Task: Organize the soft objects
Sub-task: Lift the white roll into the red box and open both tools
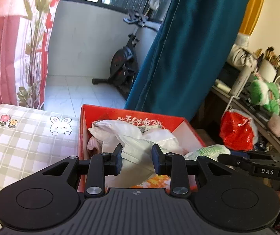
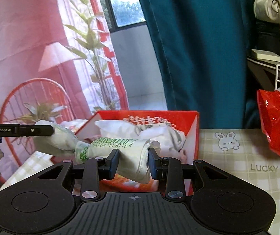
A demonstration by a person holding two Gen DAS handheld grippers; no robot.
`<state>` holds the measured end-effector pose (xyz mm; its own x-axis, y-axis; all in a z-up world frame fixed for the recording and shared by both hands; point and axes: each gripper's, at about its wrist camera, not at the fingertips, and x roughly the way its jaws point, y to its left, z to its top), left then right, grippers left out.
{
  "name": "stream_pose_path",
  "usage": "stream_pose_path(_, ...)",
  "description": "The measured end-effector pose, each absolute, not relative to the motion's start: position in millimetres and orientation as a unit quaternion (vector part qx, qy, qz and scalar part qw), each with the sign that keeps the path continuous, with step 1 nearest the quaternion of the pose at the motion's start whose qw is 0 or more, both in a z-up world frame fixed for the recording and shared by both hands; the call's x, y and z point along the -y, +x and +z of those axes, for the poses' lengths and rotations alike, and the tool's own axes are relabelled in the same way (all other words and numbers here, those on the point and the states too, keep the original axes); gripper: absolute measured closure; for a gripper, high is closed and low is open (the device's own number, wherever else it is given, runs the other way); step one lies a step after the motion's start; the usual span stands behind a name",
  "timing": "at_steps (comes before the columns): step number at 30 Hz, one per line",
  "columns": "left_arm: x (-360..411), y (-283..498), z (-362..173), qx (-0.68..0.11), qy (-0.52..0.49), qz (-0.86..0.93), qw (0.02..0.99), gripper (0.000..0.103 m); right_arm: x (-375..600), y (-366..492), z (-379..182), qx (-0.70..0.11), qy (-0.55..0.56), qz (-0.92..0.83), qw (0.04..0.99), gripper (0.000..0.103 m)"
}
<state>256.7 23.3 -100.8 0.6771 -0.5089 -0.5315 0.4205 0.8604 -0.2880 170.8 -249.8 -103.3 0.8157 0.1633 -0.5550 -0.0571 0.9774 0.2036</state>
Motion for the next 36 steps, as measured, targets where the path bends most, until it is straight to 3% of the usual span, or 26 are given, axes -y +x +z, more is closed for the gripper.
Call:
stream_pose_path(15,21.2,323.2,-157.1,-0.413,0.017,-0.226,0.882,0.07,250.4,263.3,-167.1,-0.43,0.013,0.045,0.901,0.073)
stream_pose_path(31,36.2,341.1,-164.6,-0.425,0.062,-0.219,0.876,0.069,228.2,306.2,-190.7,-0.498,-0.098,0.024,0.861,0.073)
stream_pose_path(34,32.5,339.8,-159.5,-0.417,0.038,-0.233,0.878,0.055,226.3,304.7,-191.4,-0.492,-0.1,0.018,0.865,0.071)
stream_pose_path(36,29.4,336.9,-155.0,-0.409,0.025,-0.243,0.879,0.037,225.3,299.7,-188.8,-0.478,-0.102,0.014,0.872,0.066)
